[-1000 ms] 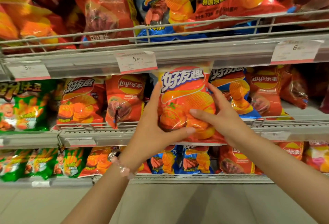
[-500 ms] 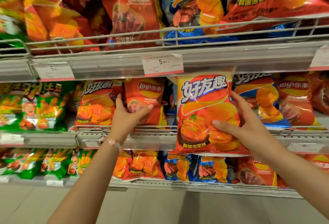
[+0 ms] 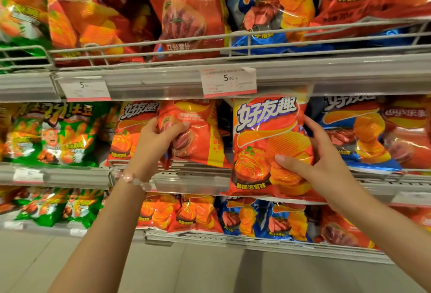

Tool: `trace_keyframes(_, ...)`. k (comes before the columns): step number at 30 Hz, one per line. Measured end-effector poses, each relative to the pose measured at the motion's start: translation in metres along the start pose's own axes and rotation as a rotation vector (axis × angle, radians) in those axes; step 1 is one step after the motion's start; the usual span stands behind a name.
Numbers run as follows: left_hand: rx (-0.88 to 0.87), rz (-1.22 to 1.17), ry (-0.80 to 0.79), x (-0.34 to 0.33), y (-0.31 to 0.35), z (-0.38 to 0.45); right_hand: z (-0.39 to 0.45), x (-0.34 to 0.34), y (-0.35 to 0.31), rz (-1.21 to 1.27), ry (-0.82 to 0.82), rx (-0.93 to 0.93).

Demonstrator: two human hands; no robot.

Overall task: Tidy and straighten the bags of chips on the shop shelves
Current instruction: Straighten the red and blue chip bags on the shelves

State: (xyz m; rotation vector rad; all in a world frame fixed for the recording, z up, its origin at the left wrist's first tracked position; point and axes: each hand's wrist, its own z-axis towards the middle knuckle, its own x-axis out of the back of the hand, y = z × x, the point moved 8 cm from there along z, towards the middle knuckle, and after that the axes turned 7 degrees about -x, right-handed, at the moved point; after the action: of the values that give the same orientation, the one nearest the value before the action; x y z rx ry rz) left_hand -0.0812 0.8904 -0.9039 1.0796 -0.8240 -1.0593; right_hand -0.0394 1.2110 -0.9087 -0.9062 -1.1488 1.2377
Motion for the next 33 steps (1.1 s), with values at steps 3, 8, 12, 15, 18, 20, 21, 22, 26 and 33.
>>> trace_keyframes(3, -0.027, 0.031, -0.02, 0.022, 0.003, -0.02, 0.002, -0.015, -0.003, 0.007, -0.046, -0.014)
trace_keyframes(8, -0.033, 0.068, 0.037, 0.074, -0.002, -0.048, 0.022, -0.056, -0.007, -0.066, -0.111, -0.072)
trace_keyframes(12, -0.073, 0.111, 0.178, 0.126, 0.001, -0.068, 0.045, -0.092, -0.004, -0.077, -0.103, -0.1)
trace_keyframes(15, -0.066, 0.132, 0.221, 0.155, -0.001, -0.076, 0.066, -0.113, -0.006, -0.103, -0.041, -0.078)
trace_keyframes(18, -0.075, 0.11, 0.198, 0.164, -0.003, -0.081, 0.088, -0.128, -0.006, -0.11, 0.022, -0.072)
trace_keyframes(20, -0.082, 0.106, 0.196, 0.165, -0.003, -0.084, 0.097, -0.137, -0.006, -0.129, 0.03, -0.041)
trace_keyframes(21, -0.086, 0.107, 0.19, 0.164, -0.003, -0.086, 0.1, -0.142, -0.004, -0.144, 0.022, -0.031)
trace_keyframes(22, -0.089, 0.104, 0.178, 0.162, -0.004, -0.087, 0.103, -0.146, -0.001, -0.161, 0.009, -0.027)
trace_keyframes(26, -0.083, 0.052, 0.116, 0.148, -0.008, -0.09, 0.11, -0.158, 0.019, -0.264, -0.042, -0.065)
trace_keyframes(33, -0.113, 0.066, 0.017, 0.119, 0.0, -0.092, 0.106, -0.153, 0.012, -0.292, -0.173, -0.147)
